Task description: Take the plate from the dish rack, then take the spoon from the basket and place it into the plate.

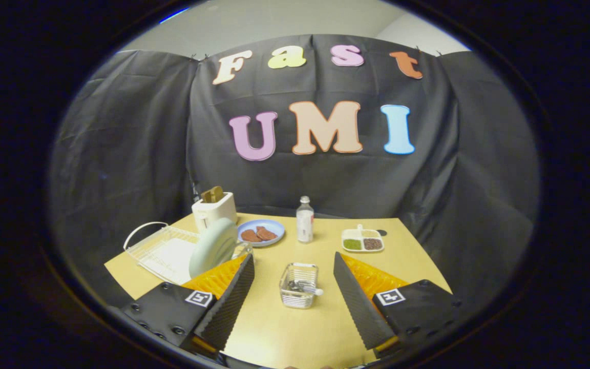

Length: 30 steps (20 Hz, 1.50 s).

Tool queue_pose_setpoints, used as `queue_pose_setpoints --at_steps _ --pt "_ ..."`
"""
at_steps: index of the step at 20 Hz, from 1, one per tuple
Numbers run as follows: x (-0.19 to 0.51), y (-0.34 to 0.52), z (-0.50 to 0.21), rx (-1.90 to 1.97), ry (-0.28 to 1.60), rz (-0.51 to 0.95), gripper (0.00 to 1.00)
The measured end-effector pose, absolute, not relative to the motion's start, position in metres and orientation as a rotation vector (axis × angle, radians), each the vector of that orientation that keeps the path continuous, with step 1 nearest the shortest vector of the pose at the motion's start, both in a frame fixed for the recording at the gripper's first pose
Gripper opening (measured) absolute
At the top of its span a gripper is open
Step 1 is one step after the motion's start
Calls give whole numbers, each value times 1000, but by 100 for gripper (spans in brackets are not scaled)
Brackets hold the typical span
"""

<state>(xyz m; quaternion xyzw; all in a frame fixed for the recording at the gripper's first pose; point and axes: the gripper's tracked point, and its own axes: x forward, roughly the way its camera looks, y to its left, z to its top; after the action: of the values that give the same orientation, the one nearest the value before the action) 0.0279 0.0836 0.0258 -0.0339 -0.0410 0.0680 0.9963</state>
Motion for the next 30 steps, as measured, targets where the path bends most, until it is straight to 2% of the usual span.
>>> queue_pose_setpoints --at_steps 6,12,18,27,30 --pt "60 160 47 -50 -78 258 96" --pt "97 233 54 -26 6 345 96" --pt "148 249 38 -26 139 251 96" --pt "193 252 -21 -25 374 116 96" --pt "204 250 -35 -19 423 67 79"
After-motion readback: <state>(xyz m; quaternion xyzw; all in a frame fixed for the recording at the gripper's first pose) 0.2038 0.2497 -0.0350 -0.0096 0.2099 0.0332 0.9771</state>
